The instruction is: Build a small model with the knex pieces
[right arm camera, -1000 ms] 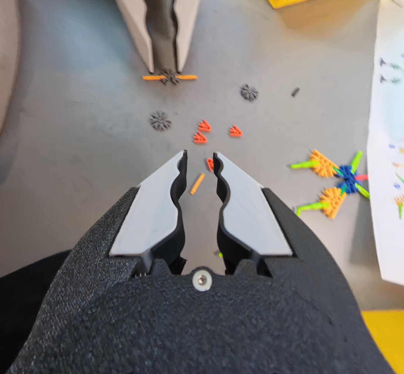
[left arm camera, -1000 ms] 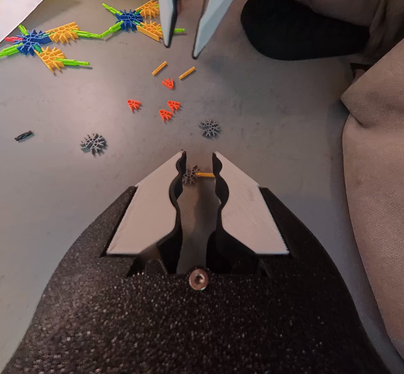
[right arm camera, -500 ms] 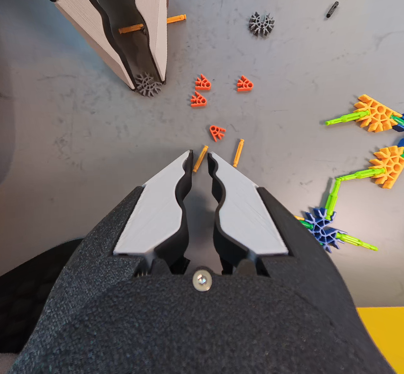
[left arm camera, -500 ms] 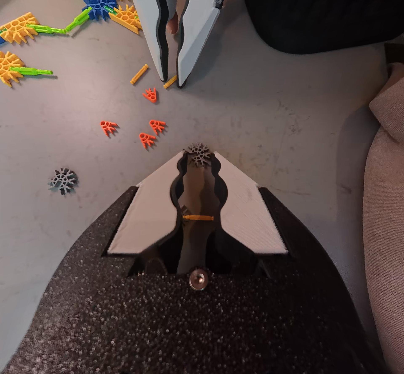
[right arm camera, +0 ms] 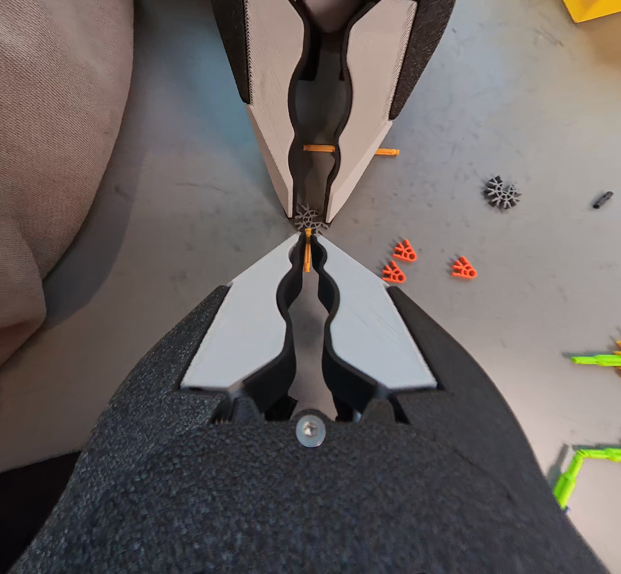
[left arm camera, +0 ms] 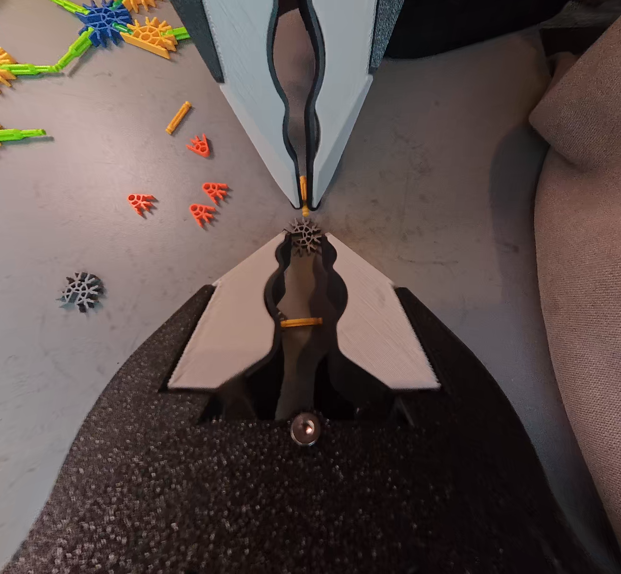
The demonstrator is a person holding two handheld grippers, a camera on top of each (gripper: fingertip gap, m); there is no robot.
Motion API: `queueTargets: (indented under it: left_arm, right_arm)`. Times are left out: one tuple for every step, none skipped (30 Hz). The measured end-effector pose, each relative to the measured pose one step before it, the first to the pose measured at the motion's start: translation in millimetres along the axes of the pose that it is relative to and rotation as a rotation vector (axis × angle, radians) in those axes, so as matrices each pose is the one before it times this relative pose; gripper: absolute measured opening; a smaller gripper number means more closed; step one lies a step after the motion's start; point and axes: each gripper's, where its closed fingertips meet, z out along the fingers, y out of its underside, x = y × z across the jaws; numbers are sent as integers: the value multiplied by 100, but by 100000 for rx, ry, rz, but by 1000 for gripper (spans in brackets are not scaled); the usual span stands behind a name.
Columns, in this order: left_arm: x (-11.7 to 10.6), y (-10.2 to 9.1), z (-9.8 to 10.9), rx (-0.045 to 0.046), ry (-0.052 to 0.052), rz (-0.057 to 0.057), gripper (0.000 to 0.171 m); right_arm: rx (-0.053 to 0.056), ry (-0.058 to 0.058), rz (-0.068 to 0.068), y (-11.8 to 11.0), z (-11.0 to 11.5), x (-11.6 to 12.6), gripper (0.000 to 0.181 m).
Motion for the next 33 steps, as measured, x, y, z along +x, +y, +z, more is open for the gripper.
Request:
queueTargets:
  left_arm:
    - [11, 18, -15, -61, 91, 52, 18]
    - [9, 11, -1, 53, 86, -137, 17]
    - [9, 9, -3, 91, 59, -68, 18]
    - [1, 2, -5, 34, 82, -134, 18]
    - [-1, -2, 0, 23, 67, -55, 18]
    - [3, 2, 7, 68, 2, 71, 18]
    - [3, 0, 7, 93, 35, -66, 18]
    - [0, -7, -3, 124, 33, -105, 18]
    - [-4, -2, 10, 84, 66, -215, 18]
    - [9, -7, 1, 82, -15, -43, 18]
    - [2, 7, -10, 41, -82, 142, 18]
    - [-5, -3, -1, 53, -80, 28, 18]
    - [7, 4, 6, 57, -21, -37, 18]
    - [-2, -5, -1, 72, -1, -53, 18]
    - [0, -6, -2, 114, -9, 3, 18]
    - [-2, 0, -9, 108, 8, -19, 18]
    - [0, -6, 14, 98, 14, 26, 18]
    - [-2, -3, -4, 89, -24, 5, 18]
    - [3, -5, 6, 1, 3, 55, 18]
    - [4, 1, 1, -14, -11, 123, 18]
    - [1, 6, -5, -14, -8, 88, 18]
    - [3, -3, 5, -13, -3, 31, 18]
    - [-1, -2, 2, 9, -41, 134, 18]
    - [3, -12, -3, 27, -15, 135, 18]
    - [-1, -6, 5, 15, 62, 26, 18]
    - [5, -2, 1, 17, 72, 69, 18]
    - [0, -4, 2, 27, 55, 107, 18]
    - [1, 9, 4, 18, 22, 138, 18]
    - [-5, -2, -8, 117, 65, 139, 18]
    - [6, 8, -5, 134, 59, 83, 18]
    - [0, -16, 6, 147, 16, 148, 18]
    - [6, -1, 6, 119, 78, 296, 18]
    - [6, -4, 7, 152, 199, 335, 18]
  right_arm:
    - [-1147, -290, -198, 153, 230, -64, 0]
    - [-551, 118, -80, 82, 129, 25, 0]
    - [71, 319, 131, -21, 69, 83, 0]
    - [174, 65, 264, -34, 35, 39, 0]
    - [-98, 404, 22, 4, 15, 76, 0]
    - [-385, 482, -145, 48, 31, 76, 0]
    - [-328, 136, -85, 35, 52, 22, 0]
    - [21, 155, -39, -15, 64, 15, 0]
    - [-238, -440, -23, 24, 82, -78, 0]
    - [-429, 214, -200, 47, 96, 4, 1]
    - [-62, 207, -225, -4, 57, 21, 1]
    - [-174, 126, -13, -4, -2, 18, 1]
    - [-129, 94, -63, 2, 4, 10, 1]
    - [-29, 104, -188, -13, 10, -8, 1]
    - [-13, 61, -56, 7, -6, 6, 1]
    - [12, 48, 94, 4, -3, 7, 1]
    - [93, 131, 214, 8, -22, 40, 2]
    - [177, -90, 176, -12, -49, -1, 4]
    - [645, -556, 305, -72, -86, -65, 4]
    - [971, -224, 306, -151, -115, -24, 4]
    - [810, 38, 116, -148, -124, 11, 4]
    - [726, 266, 113, -131, -122, 57, 2]
    - [929, 484, 105, -166, -103, 82, 0]
    - [838, 77, 120, -160, -52, 8, 0]
    - [112, -150, 259, -66, 28, -19, 0]
    - [-819, 203, 130, 66, 110, 32, 0]
    - [-1614, -27, -178, 229, 163, -19, 0]
    - [-1596, -49, -241, 239, 163, -17, 0]
    - [-688, -671, 98, 99, 119, -102, 0]
    - [37, -63, 154, -27, 22, 8, 0]
    - [-686, -72, -73, 47, -7, 0, 0]
    - [-767, -140, 43, 31, 9, -11, 0]
    - [-762, -494, 379, 29, 11, -28, 0]
